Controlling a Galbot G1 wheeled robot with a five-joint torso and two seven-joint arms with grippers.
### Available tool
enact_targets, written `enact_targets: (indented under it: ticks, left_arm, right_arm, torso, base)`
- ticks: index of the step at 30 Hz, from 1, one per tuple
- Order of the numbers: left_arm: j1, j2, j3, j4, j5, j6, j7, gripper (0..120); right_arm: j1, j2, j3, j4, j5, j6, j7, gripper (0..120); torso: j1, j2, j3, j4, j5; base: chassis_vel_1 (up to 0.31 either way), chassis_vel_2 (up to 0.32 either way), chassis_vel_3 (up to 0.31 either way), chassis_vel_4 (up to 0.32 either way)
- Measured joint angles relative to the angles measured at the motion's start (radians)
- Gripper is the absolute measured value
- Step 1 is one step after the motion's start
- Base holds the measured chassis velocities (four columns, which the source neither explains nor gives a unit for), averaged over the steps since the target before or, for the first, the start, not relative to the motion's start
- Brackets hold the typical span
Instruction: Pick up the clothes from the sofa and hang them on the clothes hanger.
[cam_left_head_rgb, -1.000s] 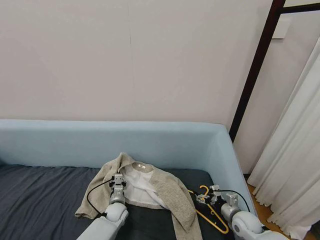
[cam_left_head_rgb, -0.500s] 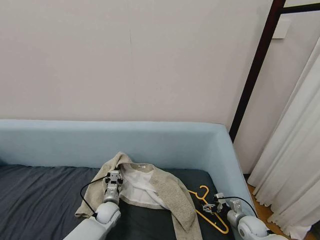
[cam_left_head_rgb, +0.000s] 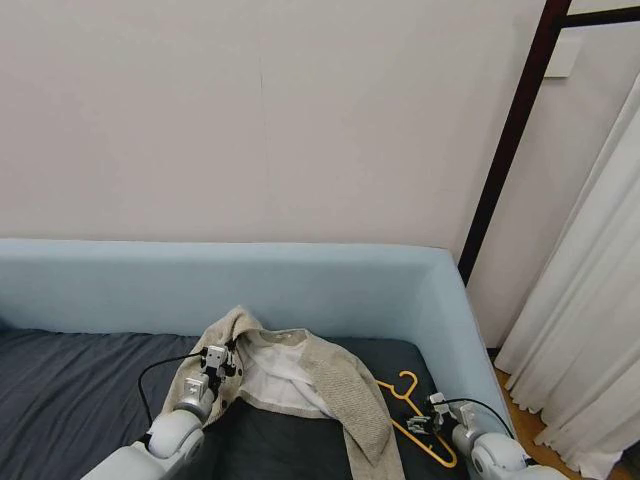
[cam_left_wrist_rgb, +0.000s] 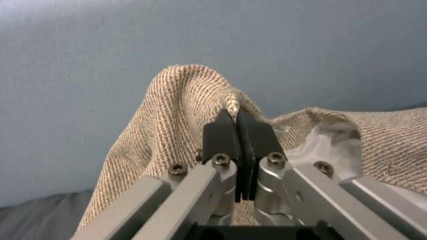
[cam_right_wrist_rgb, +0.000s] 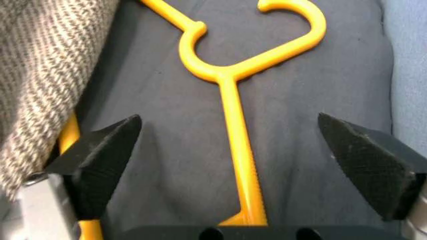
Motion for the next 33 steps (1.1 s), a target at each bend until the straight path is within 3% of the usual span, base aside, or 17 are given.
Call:
enact_targets:
  ticks: [7, 8, 10, 16, 21, 24, 33]
  left_arm:
    - [0.033, 0.013, -0.026, -0.026, 0.0, -0.009, 0.001, 0]
    - [0.039, 0.015, -0.033, -0.028, 0.001, -0.012, -0.002, 0]
    - [0.04, 0.014, -0.035, -0.03, 0.001, -0.013, -0.004, 0]
    - [0.041, 0.011, -0.035, -0.035, 0.001, -0.013, -0.006, 0]
    - [0.054, 0.011, -0.039, -0.049, 0.003, -0.01, -0.007, 0]
    - [0.057, 0.011, -0.04, -0.054, 0.003, -0.01, -0.008, 0]
    - [0.073, 0.015, -0.053, -0.089, 0.003, -0.009, -0.012, 0]
  right_arm:
    - [0.019, 0.014, 0.001, -0.044, 0.044, -0.019, -0.021, 77]
    - [0.018, 0.01, -0.001, -0.044, 0.047, -0.021, -0.038, 62]
    - [0.014, 0.007, -0.005, -0.041, 0.041, -0.02, -0.043, 52]
    - [0.01, 0.001, -0.008, -0.041, 0.023, -0.008, -0.053, 34]
    - [0.01, -0.009, -0.009, -0.042, 0.018, 0.0, -0.057, 11]
    - [0.011, -0.012, -0.009, -0.042, 0.016, 0.003, -0.056, 5]
    - [0.0, -0.034, 0.011, 0.001, 0.012, 0.032, -0.012, 5]
  torso:
    - [0.0, 0.0, 0.0, -0.0002, 0.0]
    - [0.0, 0.0, 0.0, -0.0001, -0.0001]
    - [0.0, 0.0, 0.0, -0.0002, 0.0]
    - [0.0, 0.0, 0.0, -0.0001, 0.0001]
    - [0.0, 0.0, 0.0, -0.0001, 0.0002]
    - [0.0, 0.0, 0.0, -0.0001, 0.0002]
    - [0.0, 0.0, 0.0, -0.0002, 0.0003]
  base:
    - [0.0, 0.0, 0.0, 0.0]
    - [0.0, 0.0, 0.0, 0.0]
    - [0.0, 0.0, 0.0, 0.0]
    - [0.0, 0.0, 0.0, 0.0]
    - [0.0, 0.0, 0.0, 0.0]
    - [0.0, 0.0, 0.0, 0.0]
    - [0.0, 0.0, 0.0, 0.0]
